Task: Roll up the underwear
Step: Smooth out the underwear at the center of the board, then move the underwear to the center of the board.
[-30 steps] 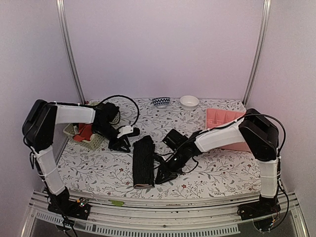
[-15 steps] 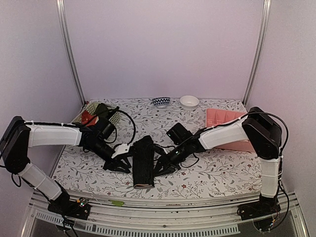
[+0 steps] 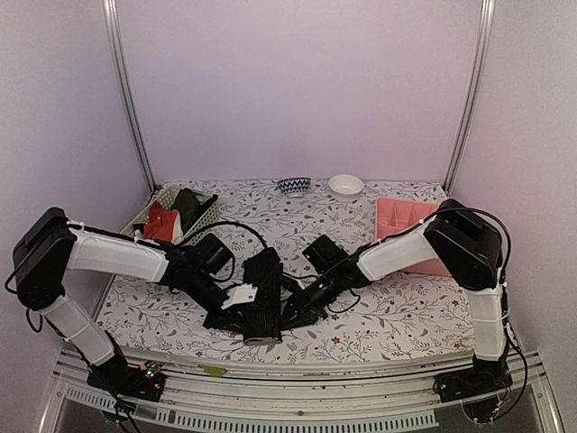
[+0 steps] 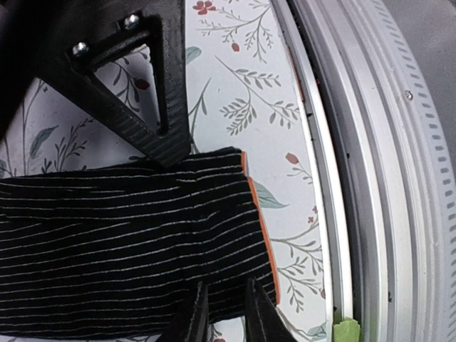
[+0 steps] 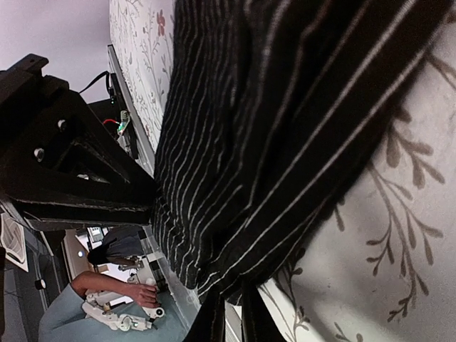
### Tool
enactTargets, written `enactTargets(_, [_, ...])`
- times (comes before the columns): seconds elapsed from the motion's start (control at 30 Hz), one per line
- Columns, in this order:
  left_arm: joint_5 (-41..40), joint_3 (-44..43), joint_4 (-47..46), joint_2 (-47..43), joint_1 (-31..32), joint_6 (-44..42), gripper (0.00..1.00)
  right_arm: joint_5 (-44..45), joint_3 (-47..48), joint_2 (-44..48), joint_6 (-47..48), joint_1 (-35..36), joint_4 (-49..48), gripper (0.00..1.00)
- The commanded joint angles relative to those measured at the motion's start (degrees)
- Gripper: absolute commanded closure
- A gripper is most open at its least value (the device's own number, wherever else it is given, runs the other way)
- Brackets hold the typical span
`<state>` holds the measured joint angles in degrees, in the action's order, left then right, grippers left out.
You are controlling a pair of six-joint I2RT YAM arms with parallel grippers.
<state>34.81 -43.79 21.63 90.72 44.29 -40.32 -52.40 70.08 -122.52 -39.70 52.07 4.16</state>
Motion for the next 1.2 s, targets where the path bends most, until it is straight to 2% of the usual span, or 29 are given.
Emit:
enactTargets(0.0, [-1.95,-2.74,-0.67,2.62,2.29,-0.55,0.81,-1.65,-0.31,-2.65,-1.57,0.13,-2.68,0.89])
enactTargets(0.27, [-6.90,-7.40,1.66,10.93,6.26,-0.19,0.83,-1.52,-0.39,-3.15,-2.12,0.30,-2.82,0.90])
enactTargets(0.47, [-9.64,-5.89,3.43,12.85,6.49,-2.24,0.83,-0.24,-2.75,-0.65,-2.11,0.15,-1.26,0.90])
enactTargets(0.57, [-7.53,-4.31,2.93,7.85,6.06,-2.93,0.73,2.39,-4.41,3.59,-0.97,-0.58,0.46,0.83])
enactTargets(0.67, [-1.91,-4.44,0.87,-1.22,4.28,-1.35,0.59,5.80,-6.34,9.49,-0.04,-1.62,1.73,0.59])
enactTargets(0.73, [-0.07,-4.74,-1.33,-7.56,2.69,0.67,0.49,8.47,-6.47,13.30,1.50,-2.17,3.53,0.48])
enactTargets(0.77, [-0.24,-5.16,-1.85,-9.34,2.27,1.21,0.41,9.71,-6.12,14.88,2.59,-2.40,4.52,0.44])
enactTargets(0.87, [-1.51,-6.90,-1.09,-12.67,0.61,2.93,0.34,12.23,-4.01,18.10,5.61,-2.88,6.90,0.41])
enactTargets(0.97, [0.75,-6.95,-0.09,-14.31,-4.34,4.73,0.29,12.79,-0.26,17.59,8.00,-2.93,9.39,0.42])
enactTargets(1.1, [0.90,-6.08,1.98,-14.11,-10.52,3.87,0.29,11.50,9.33,11.39,9.82,-2.50,12.28,0.44])
enactTargets(1.17, [2.82,-6.05,1.46,-14.27,-13.53,5.72,0.29,10.03,15.45,5.35,10.01,-2.26,12.84,0.45])
